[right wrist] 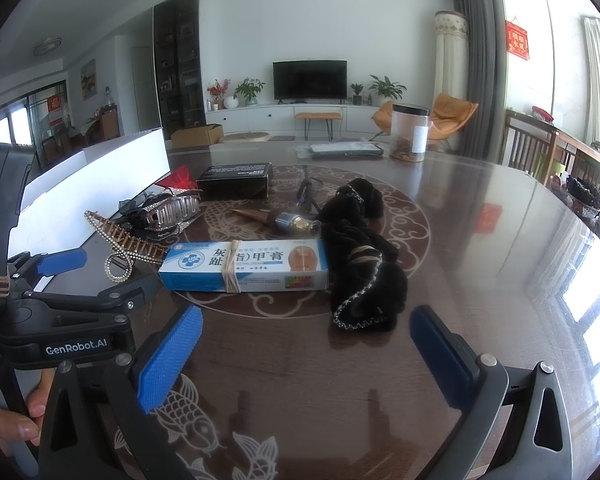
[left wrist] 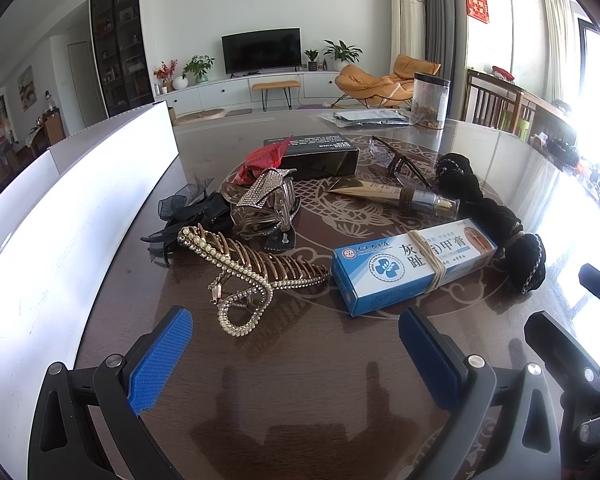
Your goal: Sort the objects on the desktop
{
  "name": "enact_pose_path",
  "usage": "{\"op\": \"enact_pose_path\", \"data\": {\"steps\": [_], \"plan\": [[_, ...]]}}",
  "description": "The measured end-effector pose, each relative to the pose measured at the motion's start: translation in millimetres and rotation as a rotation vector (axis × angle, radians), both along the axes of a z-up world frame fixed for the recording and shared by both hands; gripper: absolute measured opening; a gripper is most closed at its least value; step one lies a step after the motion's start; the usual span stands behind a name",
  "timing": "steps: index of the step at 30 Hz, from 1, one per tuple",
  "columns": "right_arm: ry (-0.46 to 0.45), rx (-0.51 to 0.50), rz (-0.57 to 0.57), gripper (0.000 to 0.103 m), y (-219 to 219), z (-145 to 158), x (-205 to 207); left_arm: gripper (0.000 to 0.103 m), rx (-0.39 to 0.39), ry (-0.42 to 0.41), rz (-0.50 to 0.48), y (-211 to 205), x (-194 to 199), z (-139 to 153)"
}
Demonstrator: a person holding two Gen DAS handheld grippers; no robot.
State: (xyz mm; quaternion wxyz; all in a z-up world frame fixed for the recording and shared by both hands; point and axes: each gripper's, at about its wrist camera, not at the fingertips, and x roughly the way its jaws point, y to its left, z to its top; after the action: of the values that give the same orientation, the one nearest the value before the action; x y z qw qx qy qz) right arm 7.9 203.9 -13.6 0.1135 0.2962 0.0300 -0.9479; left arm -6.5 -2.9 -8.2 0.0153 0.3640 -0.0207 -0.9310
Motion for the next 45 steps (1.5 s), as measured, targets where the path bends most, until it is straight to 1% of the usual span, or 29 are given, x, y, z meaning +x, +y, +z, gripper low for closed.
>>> {"op": "enact_pose_path", "data": {"steps": [33,41,45], "plan": [[-0.006,0.002,0.000,0.103,-0.6,-1.6,0.0,0.103,0.003,-0.007,0.001,-0.2,-0.7,-2.2],[-0.037,0.006,0.000,0.103,-0.6,-7.7,-3.1,0.103,0.010,-0.074,0.007,-2.8,-5.5,-8.3],[-0.077,-0.001,0.002,0.103,2.1,-10.0,-8.8,0.103,-0.005,-0.165,-0.016,-5.0,-3.3,-15.1]]}}
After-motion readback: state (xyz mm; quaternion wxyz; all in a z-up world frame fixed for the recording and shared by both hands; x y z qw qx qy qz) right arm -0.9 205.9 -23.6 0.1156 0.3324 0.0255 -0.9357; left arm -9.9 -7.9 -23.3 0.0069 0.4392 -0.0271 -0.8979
